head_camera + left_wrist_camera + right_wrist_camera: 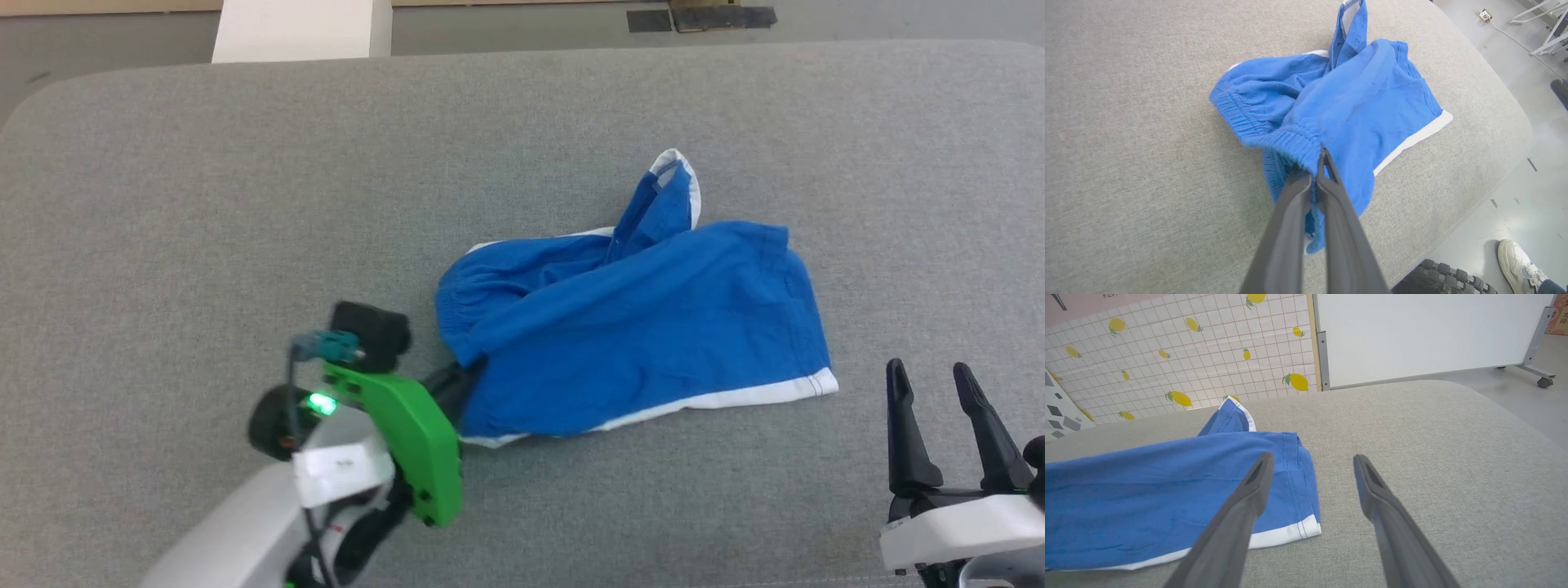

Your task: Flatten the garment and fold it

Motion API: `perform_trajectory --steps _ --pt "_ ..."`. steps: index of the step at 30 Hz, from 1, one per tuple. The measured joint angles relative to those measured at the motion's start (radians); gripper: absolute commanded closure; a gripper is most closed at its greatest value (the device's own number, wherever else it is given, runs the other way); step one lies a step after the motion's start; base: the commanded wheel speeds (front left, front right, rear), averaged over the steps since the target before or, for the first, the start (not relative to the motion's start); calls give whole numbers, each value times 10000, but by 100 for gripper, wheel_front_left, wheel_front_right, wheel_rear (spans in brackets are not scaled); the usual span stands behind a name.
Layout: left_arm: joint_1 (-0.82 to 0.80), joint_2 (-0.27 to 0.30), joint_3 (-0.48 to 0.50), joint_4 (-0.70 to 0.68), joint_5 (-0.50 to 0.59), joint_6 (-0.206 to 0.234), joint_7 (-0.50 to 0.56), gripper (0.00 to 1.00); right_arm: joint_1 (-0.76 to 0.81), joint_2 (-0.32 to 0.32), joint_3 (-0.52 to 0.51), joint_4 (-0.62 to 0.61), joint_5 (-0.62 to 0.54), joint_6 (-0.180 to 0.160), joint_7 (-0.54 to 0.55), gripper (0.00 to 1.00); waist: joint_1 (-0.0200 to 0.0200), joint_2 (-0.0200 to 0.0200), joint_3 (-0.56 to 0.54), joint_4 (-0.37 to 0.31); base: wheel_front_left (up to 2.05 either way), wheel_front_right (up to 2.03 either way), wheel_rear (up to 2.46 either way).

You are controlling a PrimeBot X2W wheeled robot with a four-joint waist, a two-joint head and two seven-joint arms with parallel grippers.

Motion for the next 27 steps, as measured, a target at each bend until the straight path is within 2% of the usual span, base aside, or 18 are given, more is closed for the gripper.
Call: perform_trajectory --steps 4,7,19,20,21,22,27 --pt "-130 403 236 -119 -12 119 270 100 -6 0 161 -157 -6 0 36 0 0 0 180 -45 0 0 0" --pt "-490 454 376 176 -8 98 424 100 -93 2 270 -171 -4 2 19 0 0 0 443 -130 0 0 0" --pt "-1977 485 -105 2943 598 -727 742 100 -350 4 633 222 65 0 -456 0 0 0 1524 -834 0 0 0" --pt "-2005 456 -134 3108 625 -771 731 72 -360 2 633 251 90 0 -466 0 0 0 1571 -882 0 0 0" --pt "-2046 426 -163 3218 639 -790 711 11 -372 2 635 274 119 0 -468 0 0 0 1595 -911 0 0 0" --pt "-2091 360 -184 3354 650 -794 621 0 -384 4 639 293 123 0 -468 0 1 0 1598 -926 0 0 0" --pt "-2069 8 -316 3749 740 -777 190 0 -472 2 560 314 117 0 -447 0 0 0 1405 -840 0 0 0"
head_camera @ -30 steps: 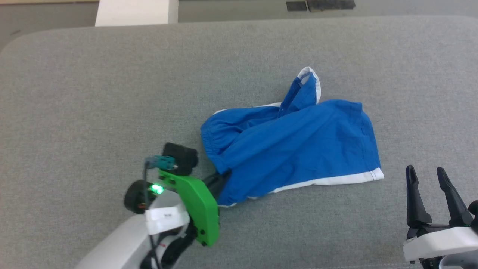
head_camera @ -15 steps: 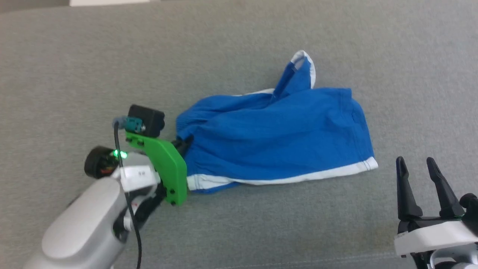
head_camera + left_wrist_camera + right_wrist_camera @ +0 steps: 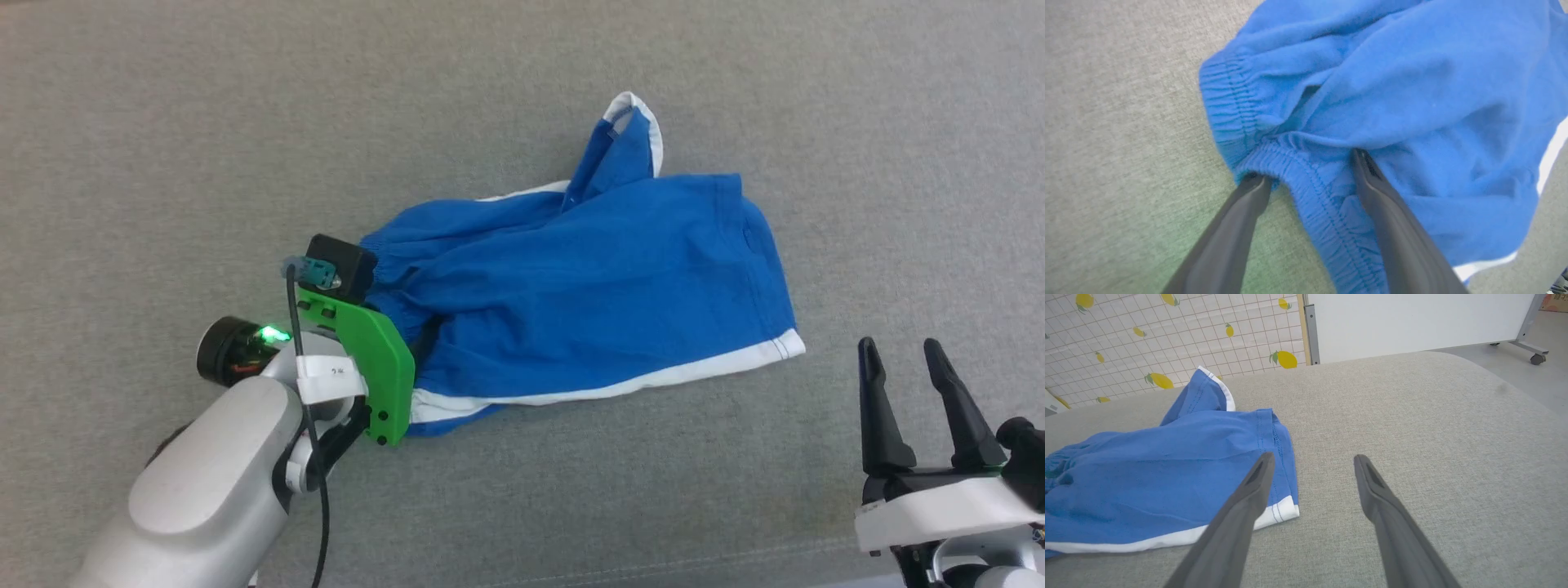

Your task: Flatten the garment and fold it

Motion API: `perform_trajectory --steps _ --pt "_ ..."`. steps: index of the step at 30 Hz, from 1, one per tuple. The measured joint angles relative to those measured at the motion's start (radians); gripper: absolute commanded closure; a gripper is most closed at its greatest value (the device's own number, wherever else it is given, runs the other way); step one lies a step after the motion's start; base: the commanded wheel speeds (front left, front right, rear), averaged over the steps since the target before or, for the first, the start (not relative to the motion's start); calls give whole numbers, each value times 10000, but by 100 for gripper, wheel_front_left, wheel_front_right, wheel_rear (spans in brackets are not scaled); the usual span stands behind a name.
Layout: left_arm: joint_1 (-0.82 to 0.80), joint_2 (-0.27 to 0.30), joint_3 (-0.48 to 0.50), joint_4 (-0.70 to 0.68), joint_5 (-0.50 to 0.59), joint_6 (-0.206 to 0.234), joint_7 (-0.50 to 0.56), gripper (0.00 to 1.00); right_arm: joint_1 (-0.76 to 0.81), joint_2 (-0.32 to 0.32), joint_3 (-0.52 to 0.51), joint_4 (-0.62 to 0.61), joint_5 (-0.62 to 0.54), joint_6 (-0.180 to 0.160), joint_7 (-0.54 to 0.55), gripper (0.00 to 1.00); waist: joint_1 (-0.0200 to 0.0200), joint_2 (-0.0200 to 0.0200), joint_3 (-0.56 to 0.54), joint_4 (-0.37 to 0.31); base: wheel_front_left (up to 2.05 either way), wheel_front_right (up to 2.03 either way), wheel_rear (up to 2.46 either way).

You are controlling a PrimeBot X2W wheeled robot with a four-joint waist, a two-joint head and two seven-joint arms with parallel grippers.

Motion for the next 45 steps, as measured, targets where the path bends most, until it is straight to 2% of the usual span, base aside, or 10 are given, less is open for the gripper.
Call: perform_trajectory --steps 7,13,19,26,34,43,44,45 --pt "473 -144 324 -117 199 719 -978 0 -21 0 -286 -163 -140 0 362 0 0 0 -646 377 0 0 0" --pt "1305 -174 700 -1043 297 1574 -1833 0 -9 0 -591 -424 -205 0 694 0 0 0 -1187 876 0 0 0" --pt "2289 -148 447 -2054 127 1946 -1369 0 105 2 -591 -594 -203 0 794 0 0 0 -1428 1285 0 0 0" --pt "2843 -186 -94 -2738 -253 2059 -587 0 190 2 -529 -606 -188 0 794 0 0 0 -1293 1324 0 0 0" --pt "2896 -284 -211 -2523 -274 2115 -606 0 192 2 -535 -598 -190 0 792 0 0 0 -1040 1192 0 0 0" --pt "2848 -474 -309 -2036 -303 1825 -700 0 191 2 -550 -571 -190 0 775 0 0 0 -636 1079 0 0 0" --pt "2822 -483 -336 -2015 -320 1726 -694 69 191 2 -552 -568 -192 0 773 0 0 0 -599 1073 0 0 0" --pt "2797 -483 -355 -2004 -320 1662 -692 100 191 2 -560 -560 -192 0 773 0 0 0 -577 1072 0 0 0"
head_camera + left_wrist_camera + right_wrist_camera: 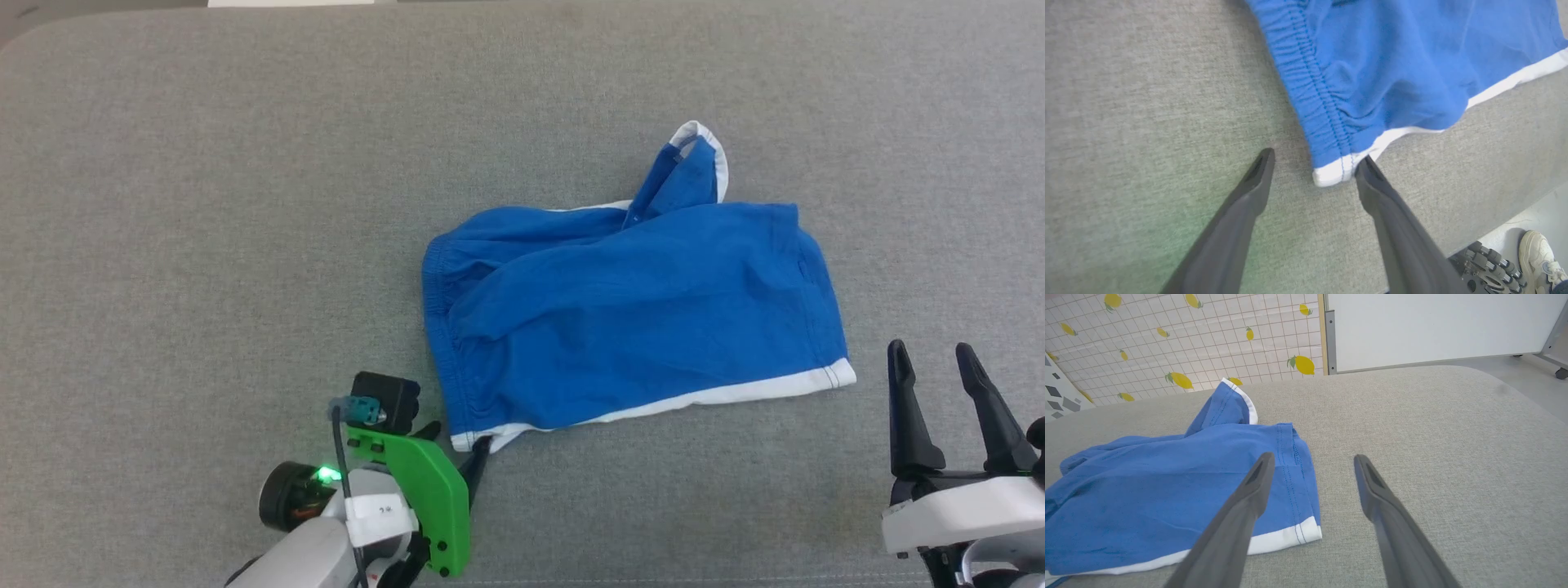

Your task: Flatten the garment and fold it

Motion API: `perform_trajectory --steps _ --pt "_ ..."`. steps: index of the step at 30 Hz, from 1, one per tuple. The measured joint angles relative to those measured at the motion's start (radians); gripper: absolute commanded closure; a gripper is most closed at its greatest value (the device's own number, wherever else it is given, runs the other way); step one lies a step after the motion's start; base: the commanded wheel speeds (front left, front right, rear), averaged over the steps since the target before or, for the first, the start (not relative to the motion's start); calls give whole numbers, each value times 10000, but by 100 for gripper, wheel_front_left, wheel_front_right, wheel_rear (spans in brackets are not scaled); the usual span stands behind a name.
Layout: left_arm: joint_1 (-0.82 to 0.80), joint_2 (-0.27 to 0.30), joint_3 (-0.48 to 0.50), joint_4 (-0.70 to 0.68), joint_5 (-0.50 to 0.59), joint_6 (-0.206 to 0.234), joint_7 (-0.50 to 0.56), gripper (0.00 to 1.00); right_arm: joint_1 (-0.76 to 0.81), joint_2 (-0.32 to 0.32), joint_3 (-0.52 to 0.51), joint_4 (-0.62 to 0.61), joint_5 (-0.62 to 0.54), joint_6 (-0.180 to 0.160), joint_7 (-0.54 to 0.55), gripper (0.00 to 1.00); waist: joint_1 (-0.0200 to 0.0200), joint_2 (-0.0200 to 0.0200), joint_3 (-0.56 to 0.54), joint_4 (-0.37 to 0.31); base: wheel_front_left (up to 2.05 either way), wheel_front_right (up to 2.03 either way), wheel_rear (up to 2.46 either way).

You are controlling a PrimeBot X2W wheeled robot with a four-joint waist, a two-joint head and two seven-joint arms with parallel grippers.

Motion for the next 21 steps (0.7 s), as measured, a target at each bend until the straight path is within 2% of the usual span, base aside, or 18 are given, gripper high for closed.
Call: perform_trajectory --steps 7,10,17,21 --pt "-23 12 -178 109 0 -150 4 100 -4 -4 2 167 -150 0 293 0 0 0 -233 106 0 0 0" --pt "-20 56 -159 -63 58 -65 -98 100 -4 -58 290 314 -105 0 1465 0 0 0 -421 202 0 0 0" --pt "-30 242 -148 -924 320 198 -178 100 -445 -759 573 711 136 2 4602 0 0 0 -585 538 0 0 0" --pt "-39 278 -215 -1208 562 240 -169 100 -1073 -761 529 1091 123 2 5908 0 0 0 -461 601 0 0 0"
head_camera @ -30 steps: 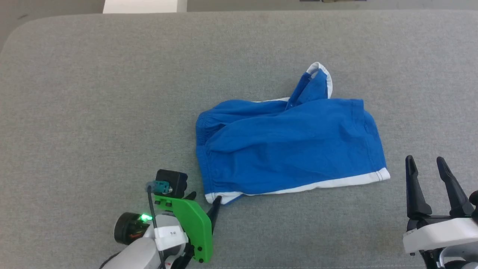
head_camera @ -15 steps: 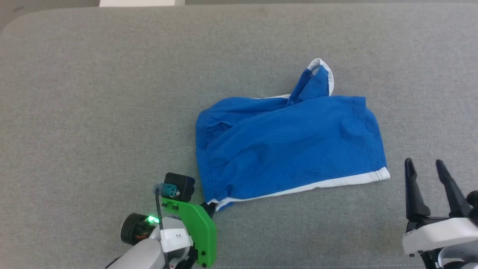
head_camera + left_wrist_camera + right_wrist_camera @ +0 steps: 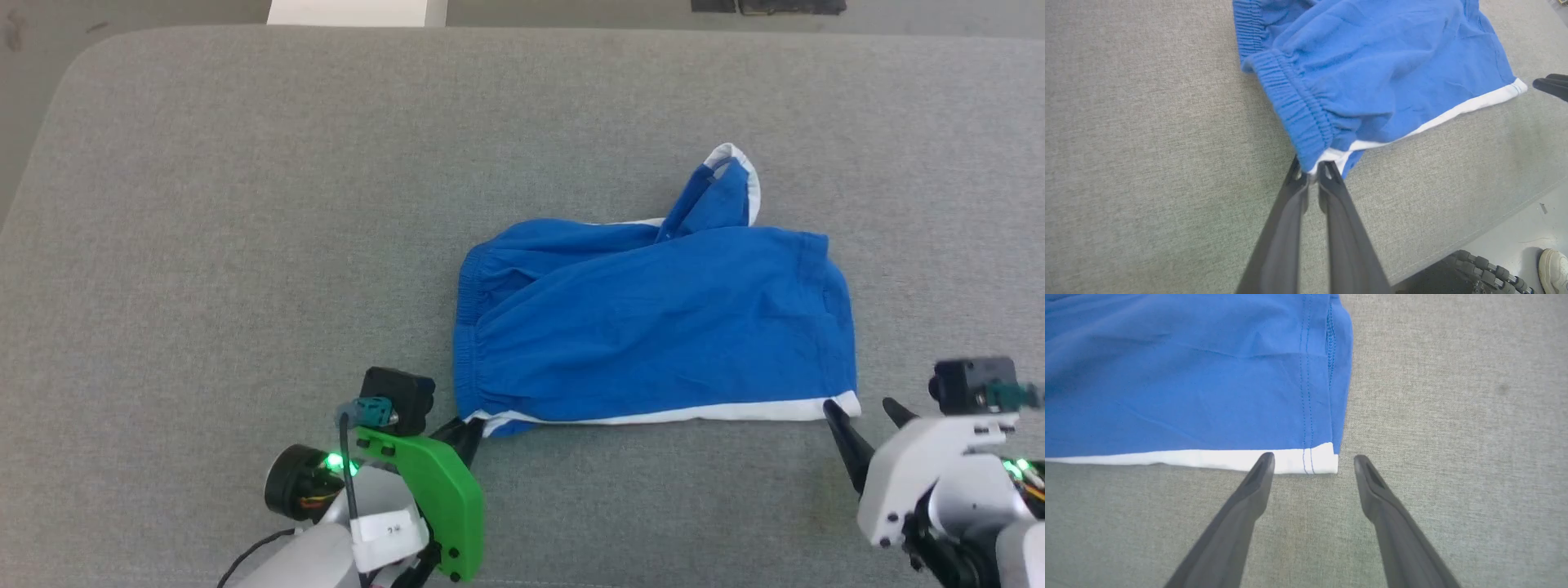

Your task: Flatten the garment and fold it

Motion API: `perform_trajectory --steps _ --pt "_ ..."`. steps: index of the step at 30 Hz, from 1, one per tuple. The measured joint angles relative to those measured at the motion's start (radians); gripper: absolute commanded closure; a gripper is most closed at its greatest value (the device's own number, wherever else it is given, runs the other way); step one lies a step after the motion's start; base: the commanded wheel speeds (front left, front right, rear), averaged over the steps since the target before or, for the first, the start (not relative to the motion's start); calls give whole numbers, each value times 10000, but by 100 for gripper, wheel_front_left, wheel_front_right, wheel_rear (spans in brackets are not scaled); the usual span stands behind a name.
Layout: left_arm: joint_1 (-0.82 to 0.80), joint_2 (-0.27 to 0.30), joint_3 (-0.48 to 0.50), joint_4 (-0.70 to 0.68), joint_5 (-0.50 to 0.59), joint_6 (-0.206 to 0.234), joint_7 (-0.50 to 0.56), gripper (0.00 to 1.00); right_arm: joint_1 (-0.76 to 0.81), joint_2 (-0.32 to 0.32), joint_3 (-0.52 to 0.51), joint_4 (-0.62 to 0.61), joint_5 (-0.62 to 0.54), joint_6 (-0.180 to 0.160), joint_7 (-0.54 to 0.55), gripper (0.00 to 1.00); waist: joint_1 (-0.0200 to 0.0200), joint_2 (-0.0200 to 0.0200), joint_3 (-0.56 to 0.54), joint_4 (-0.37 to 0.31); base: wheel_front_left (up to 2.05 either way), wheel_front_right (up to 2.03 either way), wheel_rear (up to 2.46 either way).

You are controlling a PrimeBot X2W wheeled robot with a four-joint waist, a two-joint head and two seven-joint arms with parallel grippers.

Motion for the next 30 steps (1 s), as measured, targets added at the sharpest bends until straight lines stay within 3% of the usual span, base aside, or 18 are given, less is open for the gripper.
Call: perform_trajectory --steps 7,15,16,17,18,24,30 --pt "-84 10 -182 -142 107 -4 86 100 -796 341 -523 729 -495 0 1062 0 0 0 240 150 0 0 0" --pt "-361 17 -249 -203 190 -52 98 100 -1127 529 -690 1114 -757 -2 1239 0 0 0 627 346 0 0 0" --pt "-375 19 -251 -194 194 -52 98 100 -1150 529 -677 1135 -775 -2 1241 20 0 0 662 364 0 0 0" --pt "-385 19 -255 -173 194 -56 98 100 -1168 520 -654 1147 -805 -2 1273 69 0 0 695 388 0 0 0" --pt "-388 19 -261 -148 194 -61 98 100 -1178 516 -623 1145 -811 -2 1321 100 0 -1 711 411 0 0 0" --pt "-387 96 -261 21 190 -98 96 100 -1078 506 -458 984 -665 -2 1505 100 0 0 474 403 0 0 0" --pt "-413 428 -171 -121 192 -134 245 100 -747 219 -476 -36 36 -2 1595 100 0 0 -92 268 0 0 0"
